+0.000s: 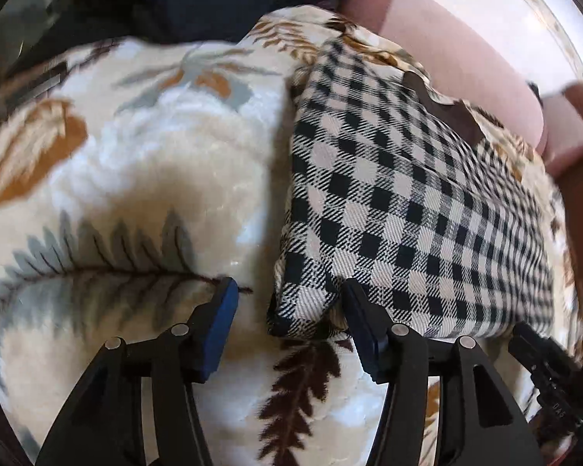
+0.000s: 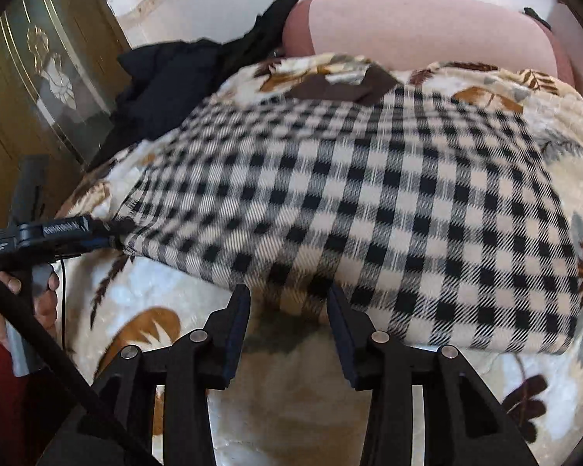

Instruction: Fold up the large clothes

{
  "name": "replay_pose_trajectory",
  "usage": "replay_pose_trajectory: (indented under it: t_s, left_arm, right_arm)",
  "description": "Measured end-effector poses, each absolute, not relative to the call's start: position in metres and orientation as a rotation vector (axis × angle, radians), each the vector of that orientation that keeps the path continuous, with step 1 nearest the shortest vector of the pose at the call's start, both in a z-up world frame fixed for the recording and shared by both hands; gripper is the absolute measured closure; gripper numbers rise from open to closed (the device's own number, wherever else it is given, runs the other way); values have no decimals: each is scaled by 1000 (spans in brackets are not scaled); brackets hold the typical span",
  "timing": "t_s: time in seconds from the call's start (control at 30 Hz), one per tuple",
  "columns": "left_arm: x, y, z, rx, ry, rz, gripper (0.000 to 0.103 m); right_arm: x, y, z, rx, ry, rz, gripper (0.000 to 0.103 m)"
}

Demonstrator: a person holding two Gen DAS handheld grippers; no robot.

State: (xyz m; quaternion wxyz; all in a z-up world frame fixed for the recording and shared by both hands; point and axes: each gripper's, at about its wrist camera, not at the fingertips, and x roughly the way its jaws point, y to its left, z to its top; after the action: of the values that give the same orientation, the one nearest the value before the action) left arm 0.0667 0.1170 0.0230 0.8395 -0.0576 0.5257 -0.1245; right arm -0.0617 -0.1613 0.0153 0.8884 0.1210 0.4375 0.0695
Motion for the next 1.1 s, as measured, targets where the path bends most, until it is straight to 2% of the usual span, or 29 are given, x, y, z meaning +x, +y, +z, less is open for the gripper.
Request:
replay_pose_trajectory:
  t_s: [0.13,0.23,0.3,0.63,1.0,1.03,1.07,1.1]
  left_arm:
    - [70,139,52,-260,1028,-313,50]
    - [87,148,69,-261,957,-311,43]
    - [106,148,70,-277,945,-342,41]
    - [204,127,12,-428,1150,-583,41]
    - [244,80,-2,-414,1190,-748,41]
    - [245,82,-1,-425,1195,-748,54]
    - [246,85,-1,-431,1199,-750,72]
    - [246,88,0,-437,1199,-749,75]
  right_arm:
    - [-70,-135,26,177,882,197,58]
    - [-70,-93,34,52,846,266,50]
    - [-67,-56,33,-69,823,296,48]
    - [-26,53,-1,-413,764,303,49]
    - [22,74,-11,-414,782,280,49]
    - [24,72,-9,-391,788,285,54]
    - [26,69,-9,-374,791,277,60]
    - [26,68,-8,-371,786,256,83]
